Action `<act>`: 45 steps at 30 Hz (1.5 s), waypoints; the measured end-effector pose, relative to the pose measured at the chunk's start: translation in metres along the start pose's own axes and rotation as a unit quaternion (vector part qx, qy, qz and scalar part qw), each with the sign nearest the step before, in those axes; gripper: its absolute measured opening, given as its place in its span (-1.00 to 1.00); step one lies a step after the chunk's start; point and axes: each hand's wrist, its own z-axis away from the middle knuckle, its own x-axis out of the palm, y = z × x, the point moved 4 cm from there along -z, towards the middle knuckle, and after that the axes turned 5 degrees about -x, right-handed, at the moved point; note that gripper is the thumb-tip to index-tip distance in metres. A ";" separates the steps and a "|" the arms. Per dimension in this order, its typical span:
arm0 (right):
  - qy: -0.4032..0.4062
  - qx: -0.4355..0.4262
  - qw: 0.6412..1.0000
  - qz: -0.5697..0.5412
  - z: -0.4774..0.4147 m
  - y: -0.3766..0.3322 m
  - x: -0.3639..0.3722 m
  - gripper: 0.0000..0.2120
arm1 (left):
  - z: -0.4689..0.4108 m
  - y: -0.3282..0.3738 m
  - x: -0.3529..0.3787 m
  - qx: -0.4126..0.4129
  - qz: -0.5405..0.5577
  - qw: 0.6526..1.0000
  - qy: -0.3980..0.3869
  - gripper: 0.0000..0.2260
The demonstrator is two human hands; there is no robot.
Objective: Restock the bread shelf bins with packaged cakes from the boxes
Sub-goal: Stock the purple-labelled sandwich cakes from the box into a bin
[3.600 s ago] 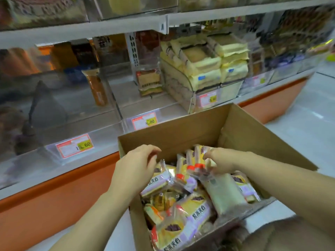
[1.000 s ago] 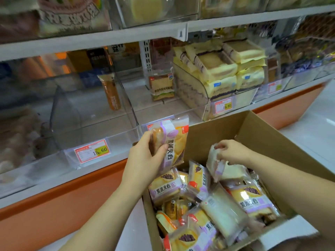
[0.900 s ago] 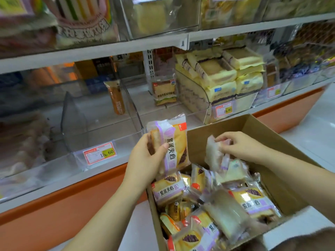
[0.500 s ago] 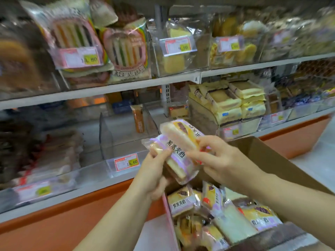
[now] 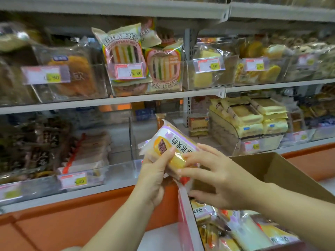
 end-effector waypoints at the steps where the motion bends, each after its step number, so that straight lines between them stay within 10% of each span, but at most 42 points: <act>1: 0.017 0.044 0.998 -0.032 -0.006 0.003 -0.005 -0.62 | 0.001 0.004 -0.007 0.012 -0.023 1.000 0.010 -0.61; 7: -0.100 0.244 0.943 -0.205 -0.051 0.029 -0.004 -0.22 | 0.000 0.022 -0.035 0.093 -0.238 0.967 -0.012 -0.47; 10: -0.183 0.219 0.939 -0.190 -0.067 0.034 0.009 -0.43 | 0.002 0.023 -0.040 0.084 -0.261 0.961 -0.035 -0.40; 19: -0.085 0.176 0.951 -0.238 -0.076 0.040 0.038 -0.64 | 0.005 0.048 -0.069 -0.118 -0.249 0.956 -0.104 -0.35; 29: -0.029 0.218 0.945 -0.244 -0.082 0.039 0.039 -0.73 | -0.007 0.055 -0.089 -0.142 -0.225 0.961 -0.072 -0.80; 33: 0.073 0.393 0.858 -0.323 -0.064 0.061 0.037 -0.79 | -0.014 0.043 -0.108 -0.117 -0.006 0.992 0.037 -0.78; 39: 0.232 0.577 0.536 -0.571 -0.051 0.045 0.076 -0.77 | -0.014 0.033 -0.094 -0.109 0.122 0.986 0.008 -0.75; 45: 0.209 0.614 0.494 -0.579 -0.060 0.020 0.093 -0.75 | -0.008 0.025 -0.085 -0.118 0.115 0.986 -0.024 -0.54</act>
